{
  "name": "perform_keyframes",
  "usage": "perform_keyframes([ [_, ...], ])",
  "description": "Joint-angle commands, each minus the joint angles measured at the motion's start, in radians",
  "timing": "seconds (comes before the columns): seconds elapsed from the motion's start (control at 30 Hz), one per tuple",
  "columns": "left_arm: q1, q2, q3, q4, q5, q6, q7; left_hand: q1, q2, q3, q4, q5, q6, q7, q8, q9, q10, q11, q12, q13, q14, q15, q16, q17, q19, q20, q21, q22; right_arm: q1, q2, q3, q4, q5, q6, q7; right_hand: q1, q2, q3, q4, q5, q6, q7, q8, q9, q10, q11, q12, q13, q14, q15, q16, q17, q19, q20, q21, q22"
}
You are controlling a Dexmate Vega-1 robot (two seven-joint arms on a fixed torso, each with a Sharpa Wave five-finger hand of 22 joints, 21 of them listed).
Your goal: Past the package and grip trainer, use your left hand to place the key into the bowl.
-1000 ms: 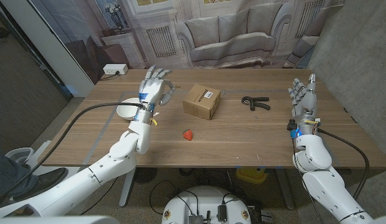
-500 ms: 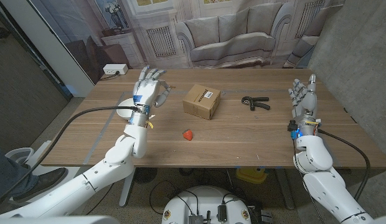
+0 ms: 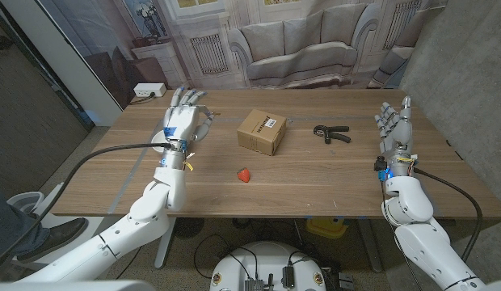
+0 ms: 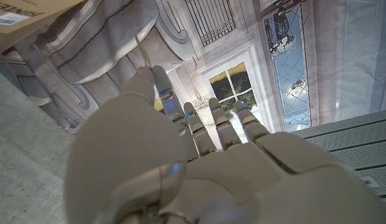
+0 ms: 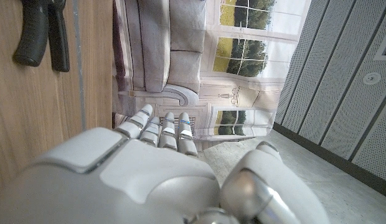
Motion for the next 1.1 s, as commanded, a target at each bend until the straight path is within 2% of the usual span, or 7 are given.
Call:
perform_keyframes([
  [0.03, 0.073, 0.013, -0.057, -0.045, -0.006, 0.041, 0.026, 0.002, -0.004, 0.007, -0.003, -0.006, 0.006, -0.005, 0.006, 0.000, 0.009, 0.000, -0.004, 0.004, 0.007, -0.120, -0.003, 0.002, 0.008, 0.005, -0.003, 0.005, 0.002, 0.001, -0.001, 0.000, 0.000, 0.000, 0.002, 0.003, 0.005, -0.001, 0.000, 0.001, 0.006, 0.001, -0.003, 0.003, 0.001, 0.001, 0.006, 0.003, 0.005, 0.001, -0.001, 0.003, 0.006, -0.001, -0.006, 0.003],
  [0.43, 0.128, 0.011, -0.131, -0.064, -0.058, 0.059, 0.054, 0.000, -0.005, 0.010, -0.003, -0.007, 0.003, -0.007, 0.009, -0.003, 0.011, 0.000, -0.005, 0.006, 0.008, -0.120, -0.003, 0.002, 0.007, 0.004, -0.004, 0.005, 0.014, 0.001, -0.008, 0.008, 0.001, -0.012, -0.001, 0.004, 0.006, -0.002, -0.001, 0.001, 0.007, 0.001, -0.003, 0.003, 0.001, 0.000, 0.006, 0.003, 0.005, 0.001, -0.001, 0.003, 0.006, 0.000, -0.006, 0.003],
  [1.1, 0.177, -0.003, -0.207, -0.051, -0.117, 0.095, 0.095, -0.003, -0.007, 0.015, -0.004, -0.008, 0.002, -0.006, 0.015, -0.011, 0.014, 0.000, -0.007, 0.008, 0.012, -0.122, -0.003, 0.002, 0.008, 0.003, -0.004, 0.005, 0.025, -0.001, -0.017, 0.007, -0.004, -0.025, -0.012, 0.004, 0.007, -0.004, -0.002, 0.001, 0.006, 0.002, -0.003, 0.003, 0.000, 0.000, 0.006, 0.003, 0.004, 0.002, -0.001, 0.003, 0.006, 0.000, -0.007, 0.003],
])
